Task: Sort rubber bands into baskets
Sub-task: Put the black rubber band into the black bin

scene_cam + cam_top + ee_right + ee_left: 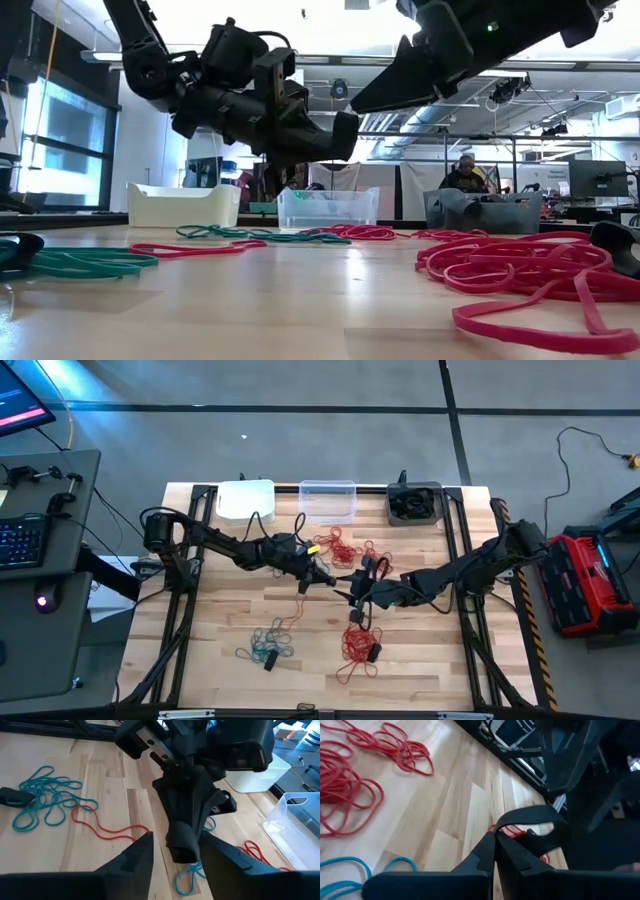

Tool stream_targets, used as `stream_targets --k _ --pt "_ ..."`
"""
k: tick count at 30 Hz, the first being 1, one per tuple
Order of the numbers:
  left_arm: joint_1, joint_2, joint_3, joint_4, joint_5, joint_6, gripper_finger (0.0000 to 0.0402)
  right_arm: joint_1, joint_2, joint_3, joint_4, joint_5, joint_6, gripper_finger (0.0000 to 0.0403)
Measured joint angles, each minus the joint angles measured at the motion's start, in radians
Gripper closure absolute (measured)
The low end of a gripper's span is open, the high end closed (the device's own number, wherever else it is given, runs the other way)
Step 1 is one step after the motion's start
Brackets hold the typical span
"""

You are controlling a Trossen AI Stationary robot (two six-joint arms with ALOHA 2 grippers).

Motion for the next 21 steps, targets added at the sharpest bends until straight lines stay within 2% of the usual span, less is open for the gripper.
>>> stream_targets --k 5,10,15,21 --pt "0.012 0.0 0.0 0.017 -0.004 0.0 0.0401 -0.008 0.001 0.0 0.006 -0.004 0.01 0.0241" --pt "0.01 0.0 0.014 0.021 -0.007 -0.001 0.0401 -0.026 0.001 0.0 0.007 -0.007 0.015 0.0262" --pt "0.008 0.0 0.029 0.021 -0.007 0.006 0.0401 -0.041 0.001 0.0 0.013 -0.017 0.014 0.0307" --pt "0.01 0.0 0.03 0.021 -0.002 0.037 0.0398 -0.043 0.001 0.0 0.014 -0.022 -0.002 0.0393"
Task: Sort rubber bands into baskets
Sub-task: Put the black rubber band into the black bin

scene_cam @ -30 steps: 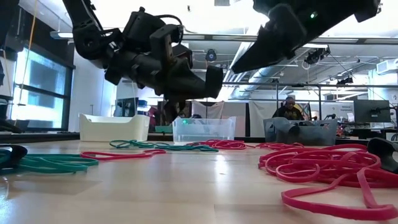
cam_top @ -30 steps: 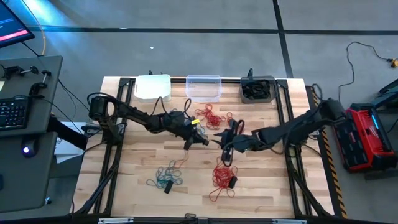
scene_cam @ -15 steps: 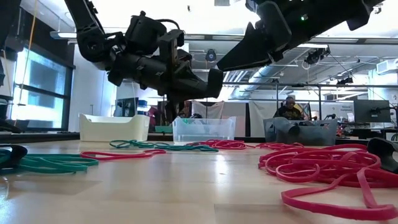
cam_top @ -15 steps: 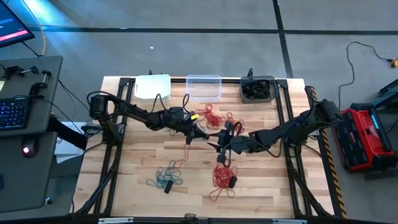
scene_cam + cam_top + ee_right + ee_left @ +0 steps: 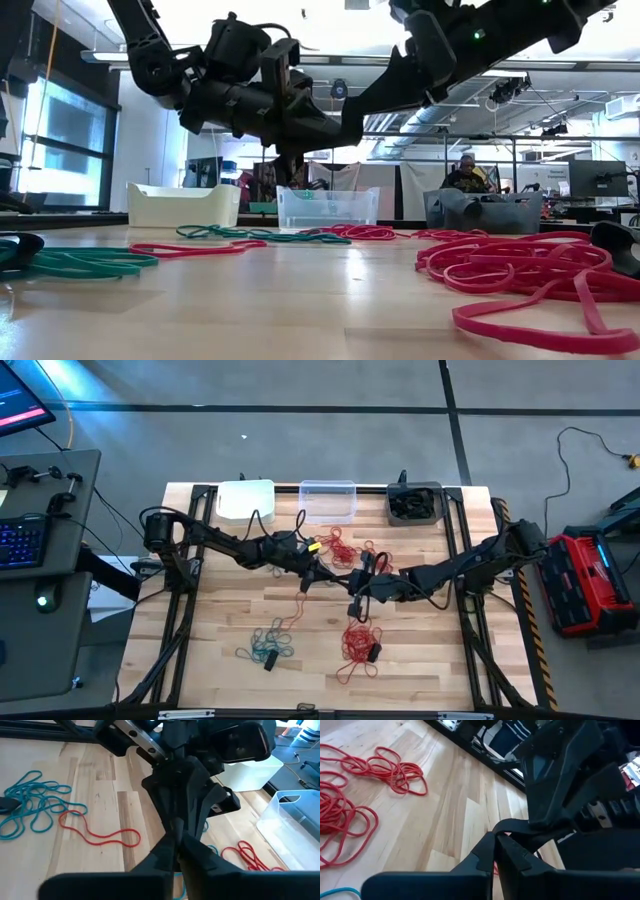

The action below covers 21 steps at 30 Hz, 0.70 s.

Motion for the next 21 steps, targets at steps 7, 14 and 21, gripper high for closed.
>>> stream_targets --k 7,14,21 --pt "-0.003 0.0 0.0 -0.006 -0.041 0.139 0.0356 0.001 0.0 0.0 0.001 0.0 0.003 0.04" --pt "0.029 0.0 0.0 0.0 -0.056 0.238 0.0297 0.0 0.0 0.0 -0.017 0.002 0.015 0.04" --pt "0.057 0.0 0.0 0.0 -0.05 0.283 0.0255 0.0 -0.02 0.001 -0.072 0.01 0.047 0.0402"
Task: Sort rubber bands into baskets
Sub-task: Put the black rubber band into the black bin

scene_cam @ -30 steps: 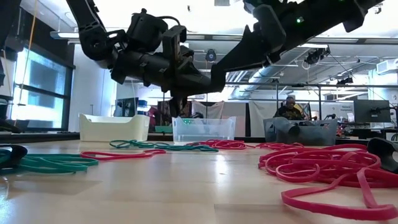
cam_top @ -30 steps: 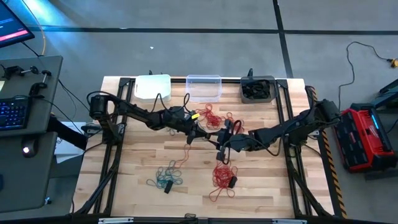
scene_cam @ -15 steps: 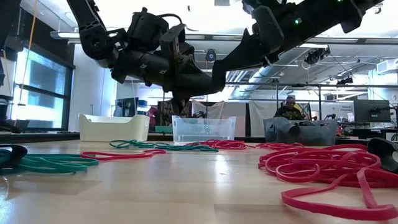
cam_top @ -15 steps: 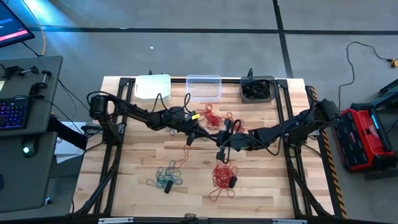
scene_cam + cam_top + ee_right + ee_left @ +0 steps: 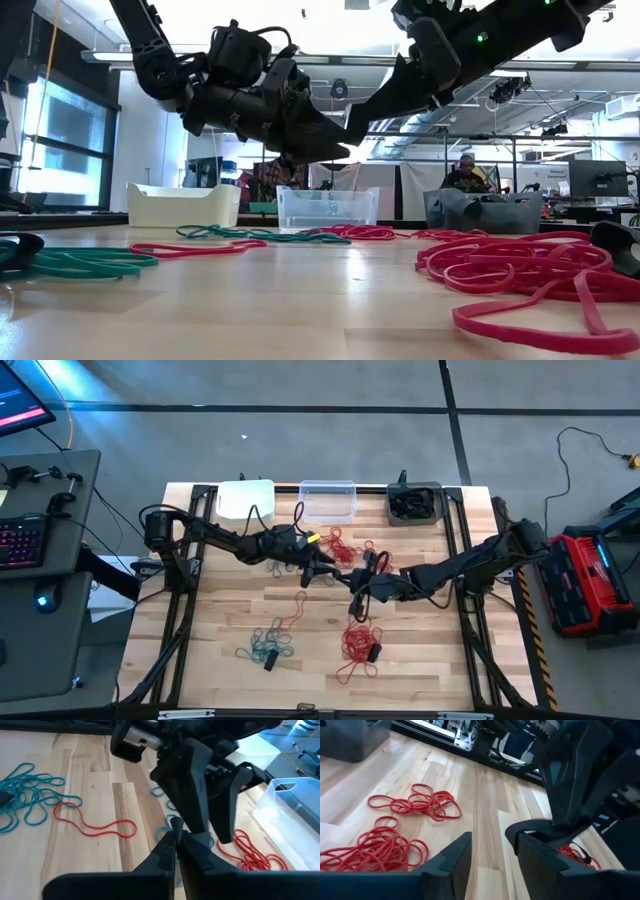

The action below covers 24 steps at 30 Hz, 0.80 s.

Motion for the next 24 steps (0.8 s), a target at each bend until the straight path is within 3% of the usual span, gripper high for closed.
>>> stream_targets --k 12,18,24 --pt "0.004 0.0 0.0 0.008 -0.004 0.108 0.0242 -0.021 -0.099 0.0 -0.161 0.057 0.018 0.0402" --pt "-0.009 0.0 0.0 0.006 0.009 0.141 0.0242 -0.103 -0.246 0.0 -0.451 0.178 0.149 0.0403" --pt "-0.049 0.0 0.0 -0.01 0.019 0.185 0.0243 -0.303 -0.405 0.0 -0.766 0.237 0.27 0.0403"
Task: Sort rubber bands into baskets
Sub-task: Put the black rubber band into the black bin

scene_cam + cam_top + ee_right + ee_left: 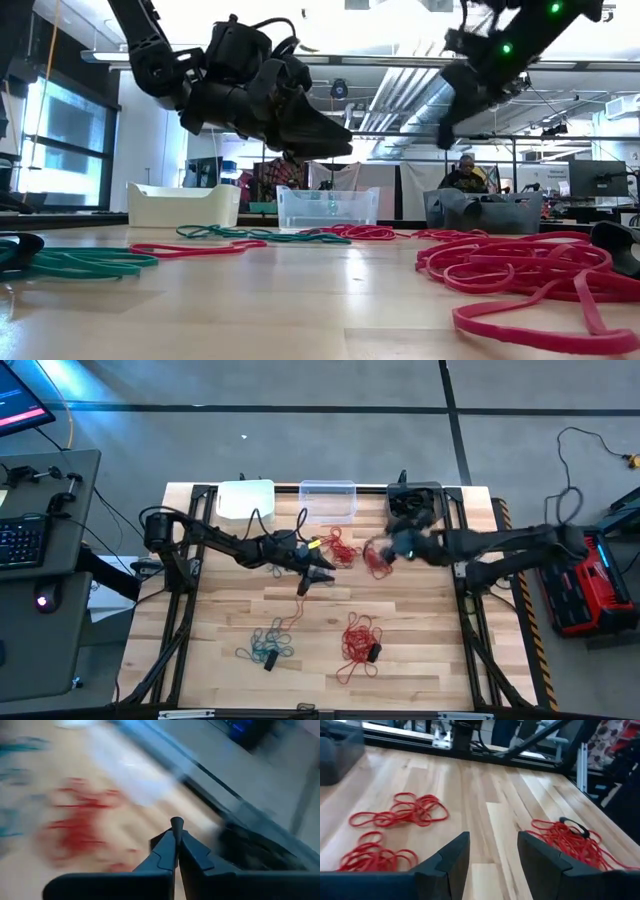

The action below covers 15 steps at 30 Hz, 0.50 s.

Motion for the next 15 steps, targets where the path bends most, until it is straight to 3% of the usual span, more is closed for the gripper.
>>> stream_targets --k 7,15 --pt "-0.024 0.0 0.0 -0.023 -0.001 0.002 0.0243 -0.299 -0.033 0.0 -0.185 -0.015 0.003 0.0403" --pt "-0.027 0.0 0.0 -0.038 -0.001 0.05 0.0243 -0.517 0.046 0.0 -0.233 -0.022 -0.043 0.0403"
